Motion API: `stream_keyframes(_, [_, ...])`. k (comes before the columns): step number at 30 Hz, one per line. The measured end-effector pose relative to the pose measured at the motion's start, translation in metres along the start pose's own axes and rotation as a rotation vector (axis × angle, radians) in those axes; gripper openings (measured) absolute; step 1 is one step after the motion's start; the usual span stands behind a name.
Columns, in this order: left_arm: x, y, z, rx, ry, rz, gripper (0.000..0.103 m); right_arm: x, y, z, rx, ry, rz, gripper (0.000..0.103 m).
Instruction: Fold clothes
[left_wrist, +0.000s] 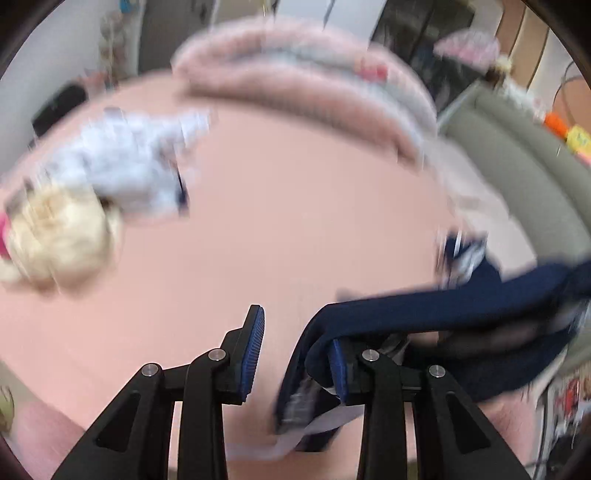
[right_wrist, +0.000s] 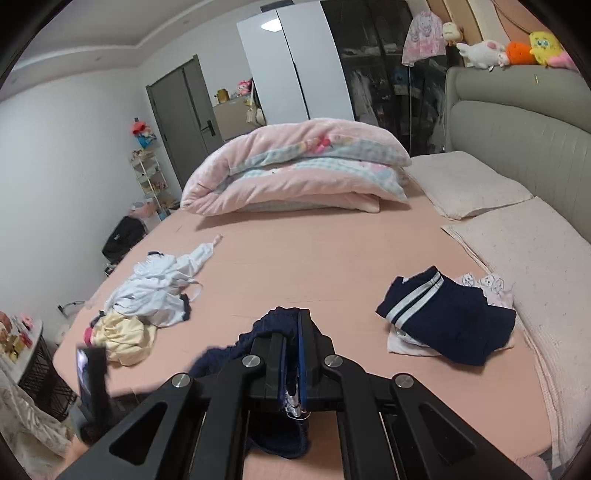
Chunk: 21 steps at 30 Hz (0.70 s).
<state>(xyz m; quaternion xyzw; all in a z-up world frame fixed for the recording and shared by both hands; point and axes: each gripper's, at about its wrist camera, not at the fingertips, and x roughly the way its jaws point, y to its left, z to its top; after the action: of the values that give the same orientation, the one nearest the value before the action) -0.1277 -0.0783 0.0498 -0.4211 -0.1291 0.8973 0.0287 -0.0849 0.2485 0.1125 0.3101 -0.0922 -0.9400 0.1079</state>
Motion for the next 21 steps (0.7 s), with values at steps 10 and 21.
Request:
stream_keyframes(10, [0.037,-0.003,-0.019,0.194,0.246,0.025,0.030,0.032,0.003,-0.034,0.119,0.185,0.078,0.002])
stream_keyframes(21, [0.092,-0.055,-0.100,0.392,0.361,-0.039,0.030,0.092,-0.004,-0.106,0.129,0.394,0.021,0.004])
